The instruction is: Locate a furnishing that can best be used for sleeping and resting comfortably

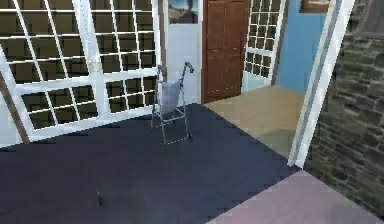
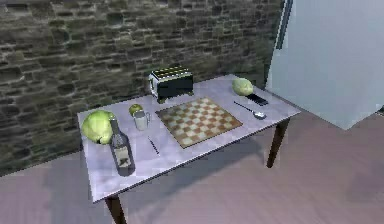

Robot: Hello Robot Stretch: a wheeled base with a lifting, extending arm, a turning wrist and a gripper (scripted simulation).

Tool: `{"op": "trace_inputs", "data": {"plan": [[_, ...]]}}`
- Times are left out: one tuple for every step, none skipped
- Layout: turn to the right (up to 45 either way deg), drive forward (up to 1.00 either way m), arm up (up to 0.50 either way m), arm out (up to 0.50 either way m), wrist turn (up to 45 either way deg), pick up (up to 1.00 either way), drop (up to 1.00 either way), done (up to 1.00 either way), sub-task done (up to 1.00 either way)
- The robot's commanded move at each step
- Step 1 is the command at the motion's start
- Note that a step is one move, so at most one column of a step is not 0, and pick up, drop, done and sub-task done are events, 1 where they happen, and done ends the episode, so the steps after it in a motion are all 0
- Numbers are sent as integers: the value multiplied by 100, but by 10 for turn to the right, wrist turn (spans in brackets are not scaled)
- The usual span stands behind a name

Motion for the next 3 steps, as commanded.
{"op": "trace_inputs", "data": {"plan": [[30, 0, 0, 0, 0, 0, 0, 0, 0], [0, 25, 0, 0, 0, 0, 0, 0, 0], [120, 0, 0, 0, 0, 0, 0, 0, 0]]}}
